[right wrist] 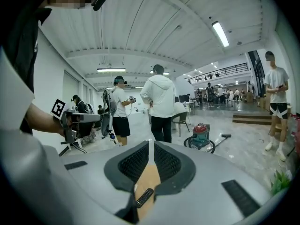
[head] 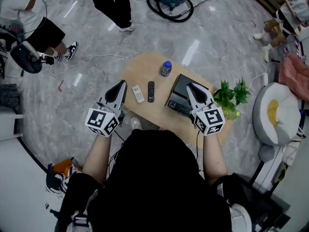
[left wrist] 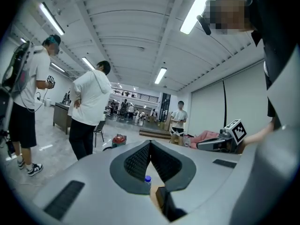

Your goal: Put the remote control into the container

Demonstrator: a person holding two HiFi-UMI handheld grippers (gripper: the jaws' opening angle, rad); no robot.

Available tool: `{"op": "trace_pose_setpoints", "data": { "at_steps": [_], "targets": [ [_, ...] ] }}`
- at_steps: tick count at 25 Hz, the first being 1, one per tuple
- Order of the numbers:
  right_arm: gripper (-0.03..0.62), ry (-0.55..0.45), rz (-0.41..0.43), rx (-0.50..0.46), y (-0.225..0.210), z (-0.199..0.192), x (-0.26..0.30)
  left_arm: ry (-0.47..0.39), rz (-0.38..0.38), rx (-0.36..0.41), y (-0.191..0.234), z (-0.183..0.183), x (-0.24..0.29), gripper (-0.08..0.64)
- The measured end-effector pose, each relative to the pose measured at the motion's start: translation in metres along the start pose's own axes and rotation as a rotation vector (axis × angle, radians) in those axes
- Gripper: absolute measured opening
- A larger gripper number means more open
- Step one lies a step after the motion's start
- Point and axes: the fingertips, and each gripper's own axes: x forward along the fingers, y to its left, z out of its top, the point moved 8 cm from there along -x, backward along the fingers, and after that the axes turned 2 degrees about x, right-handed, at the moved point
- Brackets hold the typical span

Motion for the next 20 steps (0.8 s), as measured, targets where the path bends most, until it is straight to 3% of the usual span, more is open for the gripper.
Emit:
{"op": "trace_pose_setpoints", "data": {
  "at_steps": [11,20],
  "targets": [
    [0.044,0.025,0.170,0.002,0.007,0.003,0.021,-0.016,0.116,0.008,-0.007,0.012,-0.005,0.008],
    [0.046,0.033,0.229,0.014,0.019,-0.004,0.047,-0.018,0.215,-0.031,-0.008,-0.004,-0.019,0.008]
  ]
}}
